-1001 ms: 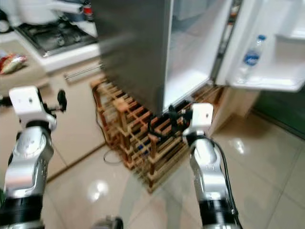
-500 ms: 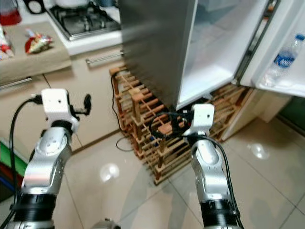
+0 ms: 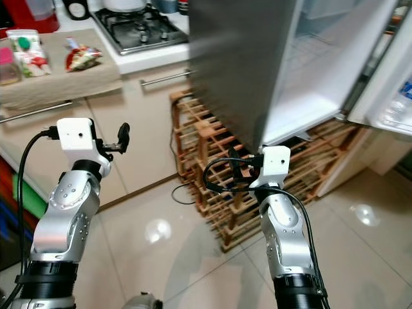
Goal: Restocking fridge
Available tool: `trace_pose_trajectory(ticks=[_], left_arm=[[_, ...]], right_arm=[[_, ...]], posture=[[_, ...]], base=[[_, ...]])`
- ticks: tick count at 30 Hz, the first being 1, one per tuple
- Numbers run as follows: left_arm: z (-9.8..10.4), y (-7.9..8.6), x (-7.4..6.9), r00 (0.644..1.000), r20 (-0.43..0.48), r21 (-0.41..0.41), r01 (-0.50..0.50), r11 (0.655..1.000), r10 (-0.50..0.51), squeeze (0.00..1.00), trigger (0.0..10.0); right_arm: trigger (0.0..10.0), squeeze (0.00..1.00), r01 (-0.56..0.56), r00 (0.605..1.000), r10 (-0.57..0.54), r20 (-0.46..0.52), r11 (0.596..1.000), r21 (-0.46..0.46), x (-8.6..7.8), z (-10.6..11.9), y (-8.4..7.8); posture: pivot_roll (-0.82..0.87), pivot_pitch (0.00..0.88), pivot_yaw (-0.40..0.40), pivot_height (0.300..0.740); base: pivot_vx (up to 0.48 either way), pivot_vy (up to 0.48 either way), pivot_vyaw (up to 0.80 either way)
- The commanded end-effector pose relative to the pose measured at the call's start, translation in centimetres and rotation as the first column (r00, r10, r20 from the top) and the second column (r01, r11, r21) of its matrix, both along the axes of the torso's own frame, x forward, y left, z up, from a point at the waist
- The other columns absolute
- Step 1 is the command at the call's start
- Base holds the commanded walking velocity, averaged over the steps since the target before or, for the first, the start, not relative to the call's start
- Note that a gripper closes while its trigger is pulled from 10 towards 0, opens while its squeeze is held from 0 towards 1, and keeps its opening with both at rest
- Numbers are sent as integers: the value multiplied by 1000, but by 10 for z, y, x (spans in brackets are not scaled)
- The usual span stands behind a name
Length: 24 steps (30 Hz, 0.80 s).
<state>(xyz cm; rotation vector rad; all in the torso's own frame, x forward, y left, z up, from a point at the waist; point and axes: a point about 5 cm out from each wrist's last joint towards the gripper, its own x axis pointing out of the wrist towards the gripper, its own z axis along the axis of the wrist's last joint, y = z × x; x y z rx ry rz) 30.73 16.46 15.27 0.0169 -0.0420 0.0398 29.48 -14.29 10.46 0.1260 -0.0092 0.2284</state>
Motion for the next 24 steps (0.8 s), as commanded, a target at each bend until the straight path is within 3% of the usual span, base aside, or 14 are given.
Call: trace_pose_trajectory(ticks=[1, 6, 20, 21, 24], left_arm=[[4, -2, -1, 1000, 21, -6, 4, 1000, -4, 0, 10000], [2, 2, -1, 1000, 10, -9, -20, 1000, 20, 0, 10000], [-2, -2, 1, 1000, -23, 19, -19, 1000, 19, 0, 10000], [-2, -2, 1, 1000, -22, -1, -22, 1000, 22, 0, 10000], [-1, 0, 1, 999, -7, -21, -31, 999, 31, 0, 10000]], right_arm=[[10000, 0, -7, 1000, 7, 3, 1000, -7, 0, 1, -3], [10000, 0, -14, 1000, 14, 9, 1000, -14, 1, 3, -2], [10000, 0, -24, 999, 25, 42, 999, -35, 4, 8, -1], [10000, 0, 26, 999, -25, 24, 999, -32, 6, 6, -5], [10000, 0, 35, 999, -35, 12, 999, -38, 8, 5, -7]], posture=[[13, 0, 18, 740], [13, 0, 17, 740], [8, 0, 13, 740], [10, 0, 9, 740], [11, 0, 8, 740]], base=[[0, 0, 0], [0, 0, 0], [0, -480, 0], [0, 0, 0], [0, 0, 0]])
